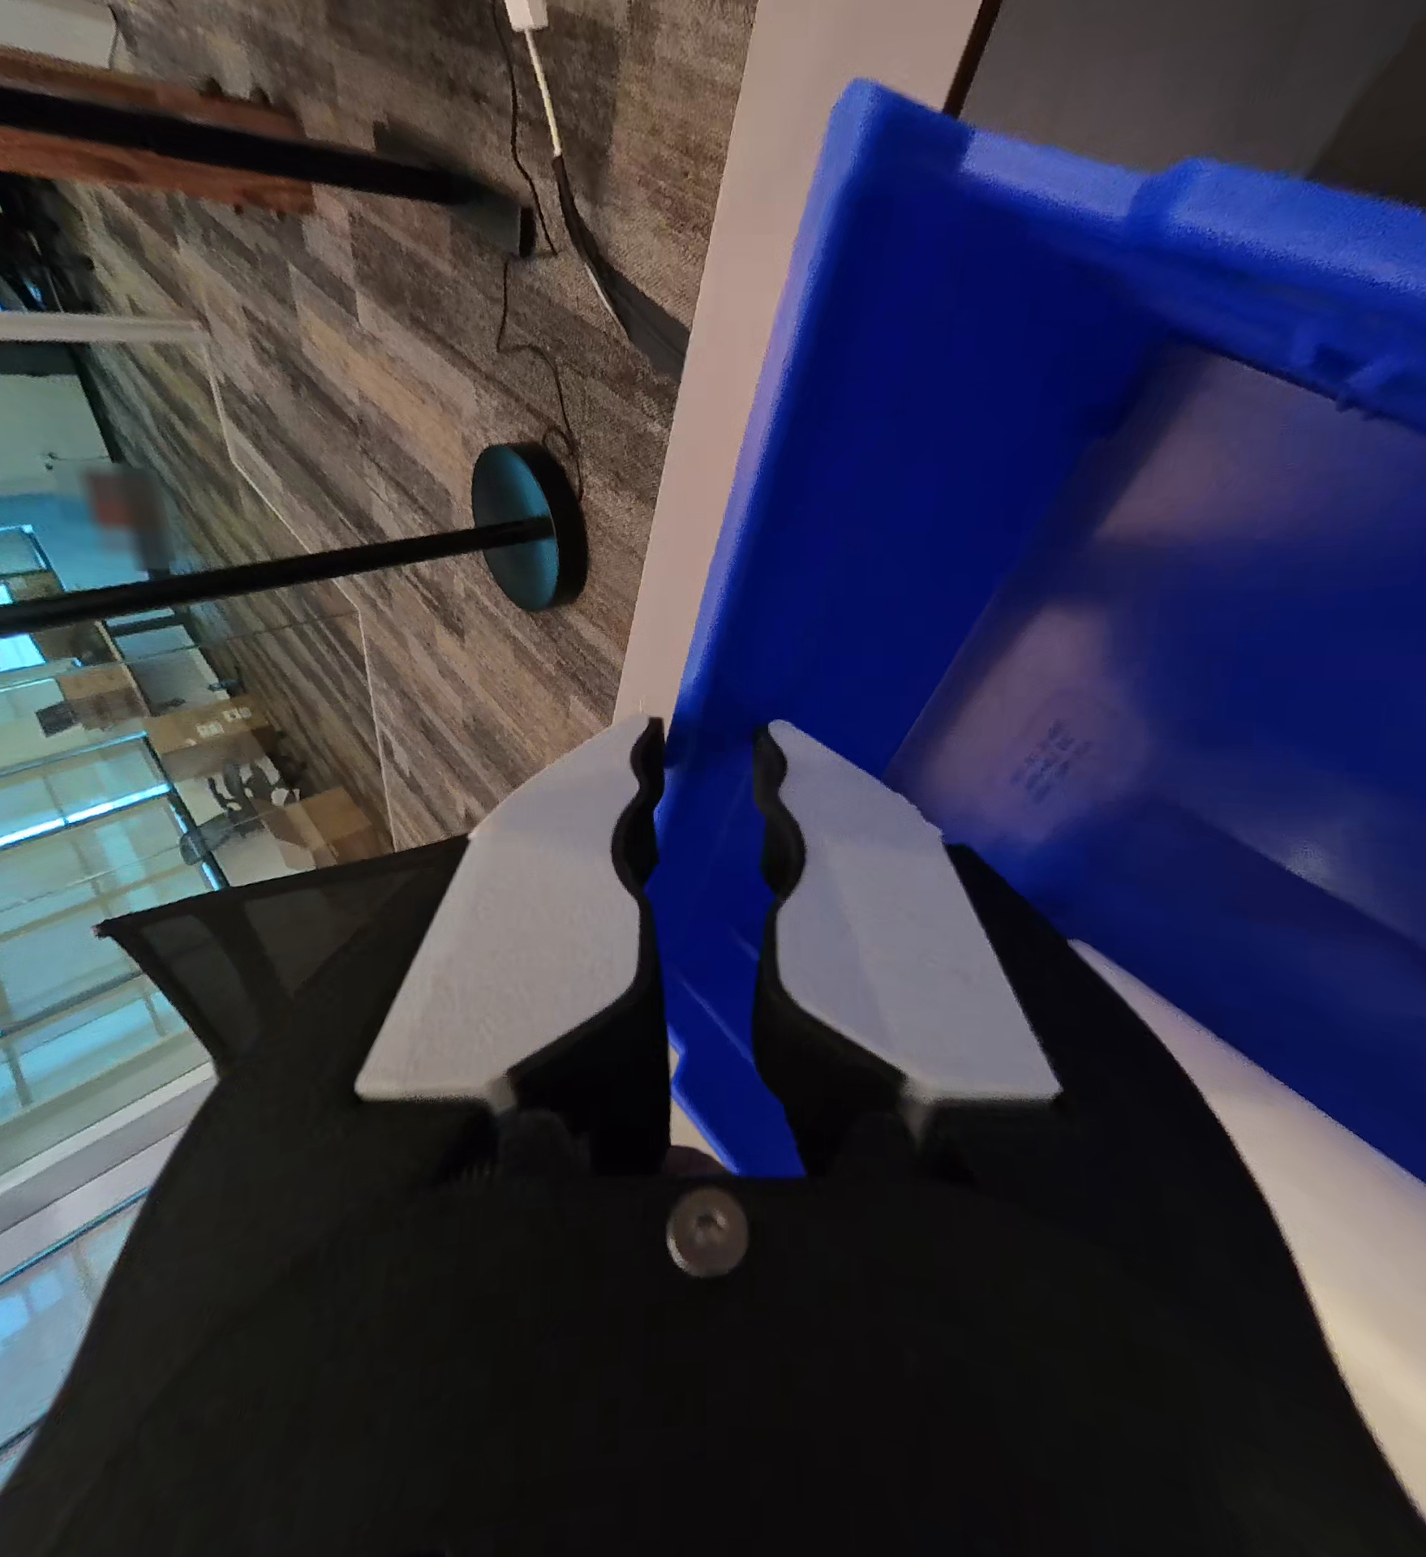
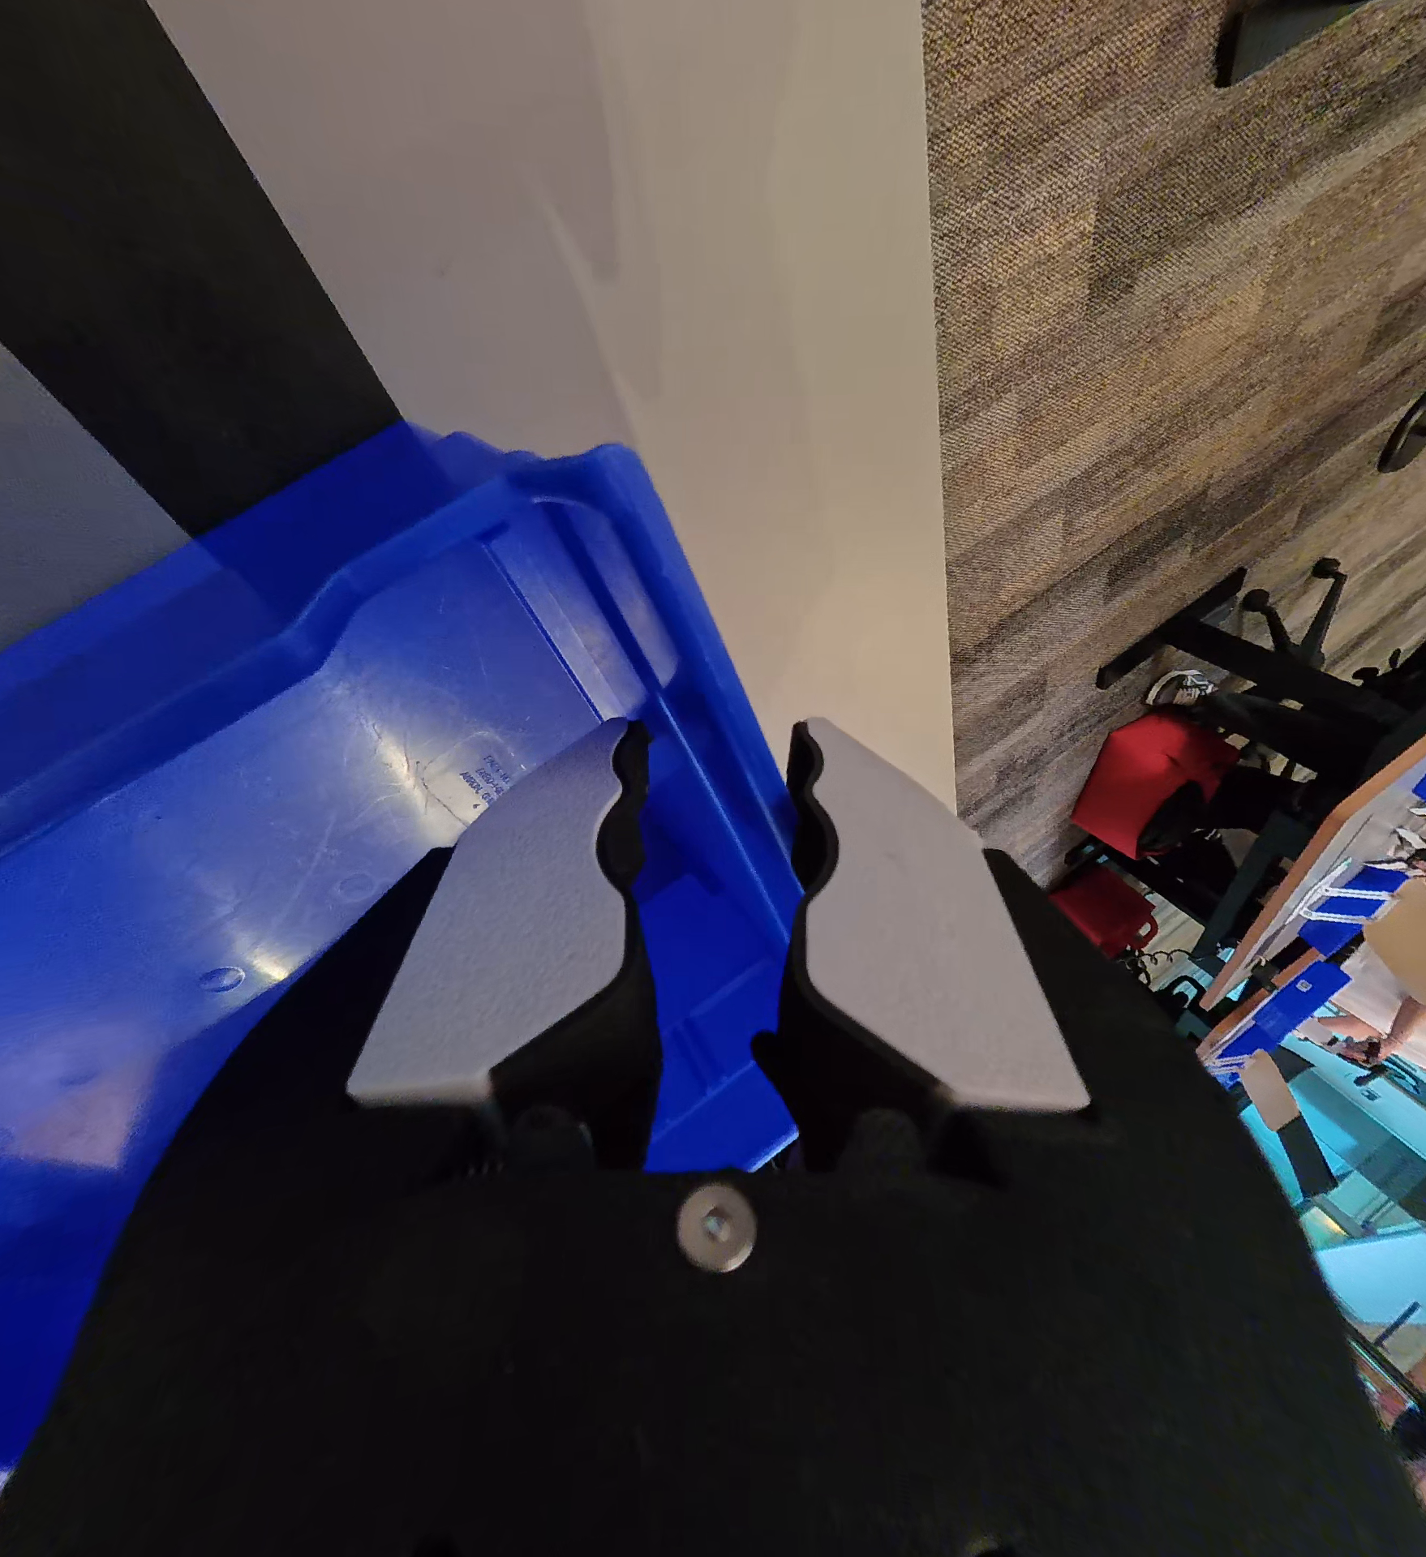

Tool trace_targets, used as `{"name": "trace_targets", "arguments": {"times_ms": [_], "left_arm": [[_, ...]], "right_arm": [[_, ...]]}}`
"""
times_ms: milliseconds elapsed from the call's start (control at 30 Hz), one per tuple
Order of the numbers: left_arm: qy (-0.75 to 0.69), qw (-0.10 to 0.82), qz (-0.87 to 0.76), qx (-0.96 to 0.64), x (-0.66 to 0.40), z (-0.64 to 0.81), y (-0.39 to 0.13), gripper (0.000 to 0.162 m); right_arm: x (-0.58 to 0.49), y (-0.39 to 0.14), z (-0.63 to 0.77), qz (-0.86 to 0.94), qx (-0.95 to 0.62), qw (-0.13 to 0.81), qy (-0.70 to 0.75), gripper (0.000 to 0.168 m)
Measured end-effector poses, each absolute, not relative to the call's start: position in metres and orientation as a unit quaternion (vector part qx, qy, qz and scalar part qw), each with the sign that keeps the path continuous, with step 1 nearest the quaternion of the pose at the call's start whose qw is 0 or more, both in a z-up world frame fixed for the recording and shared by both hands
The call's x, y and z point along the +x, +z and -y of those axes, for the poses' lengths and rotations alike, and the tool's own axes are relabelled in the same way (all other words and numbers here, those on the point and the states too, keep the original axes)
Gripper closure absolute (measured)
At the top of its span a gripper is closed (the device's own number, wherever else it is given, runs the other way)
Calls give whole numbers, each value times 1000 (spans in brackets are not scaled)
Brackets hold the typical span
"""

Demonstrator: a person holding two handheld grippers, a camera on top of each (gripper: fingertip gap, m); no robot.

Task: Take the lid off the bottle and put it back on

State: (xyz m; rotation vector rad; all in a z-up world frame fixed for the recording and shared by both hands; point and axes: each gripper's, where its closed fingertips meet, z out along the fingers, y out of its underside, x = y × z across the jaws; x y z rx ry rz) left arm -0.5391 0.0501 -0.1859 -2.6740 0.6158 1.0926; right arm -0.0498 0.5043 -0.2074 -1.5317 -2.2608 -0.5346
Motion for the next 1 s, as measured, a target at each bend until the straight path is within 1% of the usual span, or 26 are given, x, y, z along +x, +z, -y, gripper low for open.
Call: {"name": "trace_targets", "arguments": {"times_ms": [33, 200, 233, 267, 300, 333, 500, 567, 667, 700, 767, 833, 900, 1000], "left_arm": [[371, 88, -209, -901, -538, -51, -186, 142], [346, 108, -201, -910, -535, -55, -185, 140], [340, 110, -185, -916, -536, -51, -184, 129], [343, 114, -160, -919, -540, -46, -181, 108], [344, 123, -134, -921, -542, -40, -175, 93], [342, 144, -108, -922, -542, -34, -166, 87], [318, 292, -16, -902, -497, 8, -97, 77], [304, 358, -3, -883, -458, 27, -67, 79], [243, 438, -18, -866, -374, 44, -48, 76], [221, 447, -26, -866, -343, 48, -51, 71], [194, 422, -30, -885, -289, 54, -67, 59], [138, 439, -66, -885, -224, 42, -82, 57], [88, 446, -87, -887, -169, 22, -105, 53], [63, 445, -96, -888, -121, -18, -147, 45]], "right_arm": [[-50, -207, -504, 798, -542, 179, -191, 135], [-51, -206, -507, 779, -561, 193, -203, 132], [-51, -203, -509, 767, -570, 210, -206, 126], [-54, -196, -510, 758, -574, 235, -202, 113], [-57, -186, -508, 748, -580, 260, -189, 110], [-59, -173, -505, 737, -590, 283, -171, 109], [-45, -106, -451, 695, -612, 373, -62, 101], [-34, -82, -413, 682, -608, 405, -15, 99], [-15, -55, -332, 684, -573, 447, 66, 93], [-10, -47, -296, 688, -552, 458, 112, 95], [-3, -40, -222, 692, -514, 462, 208, 94], [-2, -51, -162, 701, -489, 443, 270, 92], [-7, -80, -118, 719, -484, 396, 304, 81], [-23, -137, -99, 731, -500, 350, 305, 61]]}}
